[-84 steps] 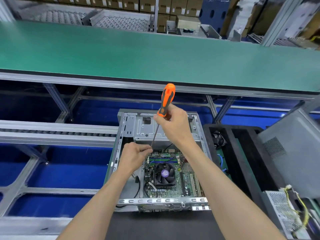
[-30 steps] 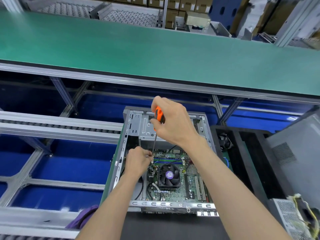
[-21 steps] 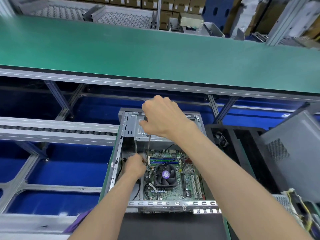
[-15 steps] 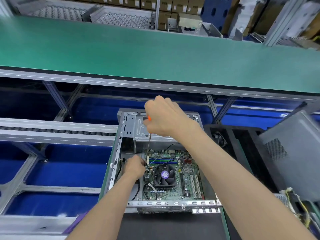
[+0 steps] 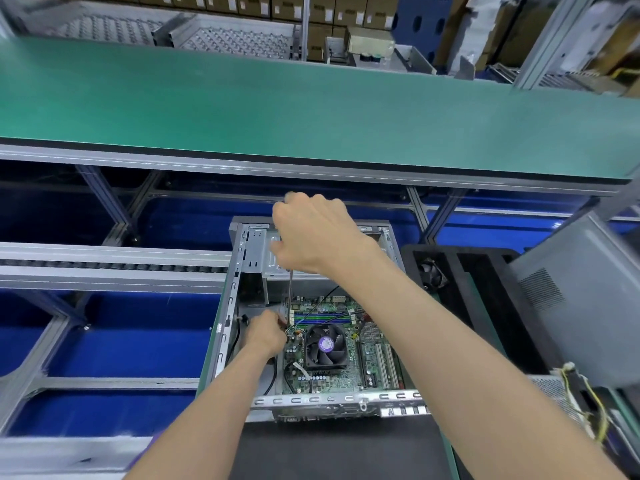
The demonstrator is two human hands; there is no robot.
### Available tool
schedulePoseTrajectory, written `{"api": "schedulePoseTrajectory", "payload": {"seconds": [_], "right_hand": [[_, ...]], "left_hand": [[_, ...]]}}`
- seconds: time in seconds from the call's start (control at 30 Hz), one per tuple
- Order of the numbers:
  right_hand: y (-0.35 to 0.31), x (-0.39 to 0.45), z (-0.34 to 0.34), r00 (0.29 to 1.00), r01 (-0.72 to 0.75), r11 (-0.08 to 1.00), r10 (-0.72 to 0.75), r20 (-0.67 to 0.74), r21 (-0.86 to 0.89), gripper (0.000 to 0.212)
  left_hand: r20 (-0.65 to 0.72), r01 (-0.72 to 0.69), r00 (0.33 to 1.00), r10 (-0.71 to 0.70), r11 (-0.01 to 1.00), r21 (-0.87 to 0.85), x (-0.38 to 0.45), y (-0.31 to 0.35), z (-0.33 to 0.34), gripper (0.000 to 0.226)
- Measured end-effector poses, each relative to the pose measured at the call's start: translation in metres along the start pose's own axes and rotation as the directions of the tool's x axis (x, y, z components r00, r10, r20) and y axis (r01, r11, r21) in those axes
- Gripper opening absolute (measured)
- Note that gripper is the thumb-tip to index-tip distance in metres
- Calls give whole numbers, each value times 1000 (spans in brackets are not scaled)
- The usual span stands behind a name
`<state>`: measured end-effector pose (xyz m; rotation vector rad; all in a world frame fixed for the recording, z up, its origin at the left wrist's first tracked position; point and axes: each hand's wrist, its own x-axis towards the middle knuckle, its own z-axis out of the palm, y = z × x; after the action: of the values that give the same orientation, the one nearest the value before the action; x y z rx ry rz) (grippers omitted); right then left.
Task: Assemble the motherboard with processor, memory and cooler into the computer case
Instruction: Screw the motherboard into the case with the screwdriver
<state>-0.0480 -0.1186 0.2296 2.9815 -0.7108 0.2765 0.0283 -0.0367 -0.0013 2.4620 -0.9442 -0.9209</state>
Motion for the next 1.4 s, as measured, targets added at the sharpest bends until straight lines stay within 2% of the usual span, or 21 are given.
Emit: {"api": "schedulePoseTrajectory", "payload": {"seconds": [0.1, 0.17, 0.23, 0.3, 0.43, 0.5, 0.57, 0.63, 0.67, 0.73, 0.8, 0.87, 0.93, 1.0, 1.1, 1.17, 1.23, 1.33, 1.4], "right_hand": [[4, 1, -5, 993, 17, 977, -42, 114, 214, 22], [3, -2, -2, 998, -9, 990, 0, 65, 140, 15], [1, -3, 2, 998, -54, 998, 52, -37, -43, 18], [1, -4, 1, 998, -44, 996, 41, -47, -75, 23], [5, -4, -6, 994, 18, 982, -38, 101, 186, 16], [4, -6, -3, 998, -6, 993, -1, 62, 119, 14], [3, -7, 1, 997, -68, 996, 67, -28, -49, 24], [4, -6, 3, 996, -76, 989, 70, -55, -124, 36], [3, -7, 1, 998, -49, 996, 47, -29, -81, 34], [4, -6, -2, 998, 1, 997, -6, 65, 79, 14], [4, -5, -4, 994, 5, 988, -22, 108, 157, 15], [3, -4, -2, 998, -24, 995, 18, 68, 95, 12], [1, -4, 1, 997, -71, 996, 70, -7, -62, 25], [1, -4, 1, 997, -67, 991, 64, -30, -119, 27], [2, -4, -5, 995, -16, 993, 4, 101, 120, 14], [2, -4, -7, 990, -16, 979, -13, 141, 204, 17], [3, -3, -5, 995, -36, 992, 25, 95, 117, 10], [4, -4, 1, 996, -86, 989, 85, -16, -122, 33], [5, -5, 0, 998, -68, 990, 68, 0, -126, 39]], "left_hand": [[6, -4, 1000, 4, 1000, -16, -1, -1, 0, 29], [12, -1, 1000, 1, 1000, -21, -1, -2, 0, 31], [19, 2, 1000, -2, 1000, -12, -1, -2, 0, 33], [20, 5, 1000, -5, 1000, -14, -1, -2, 0, 33], [12, 13, 1000, -13, 999, -35, 0, -2, 0, 33], [5, 22, 1000, -22, 999, -46, 0, -2, 0, 31], [3, 39, 999, -39, 997, -61, 0, -2, -1, 28], [14, 66, 998, -65, 992, -109, 1, -2, -1, 25], [28, 86, 996, -82, 986, -145, 2, -2, -1, 23], [67, 137, 990, -125, 967, -214, 3, -3, -1, 16], [104, 201, 978, -179, 940, -275, 4, -2, -2, 17], [130, 254, 966, -223, 911, -325, 5, -3, -2, 22], [137, 273, 961, -239, 901, -339, 4, -3, -2, 23], [97, 247, 969, -227, 898, -363, 5, -3, -1, 22], [83, 217, 976, -201, 904, -367, 3, -3, 0, 27], [85, 205, 979, -187, 912, -355, 4, -3, 1, 27], [86, 196, 980, -177, 918, -344, 3, -1, 1, 25], [92, 182, 983, -161, 928, -324, 1, 1, 1, 23], [92, 183, 983, -162, 931, -315, 1, 0, 1, 25]]}}
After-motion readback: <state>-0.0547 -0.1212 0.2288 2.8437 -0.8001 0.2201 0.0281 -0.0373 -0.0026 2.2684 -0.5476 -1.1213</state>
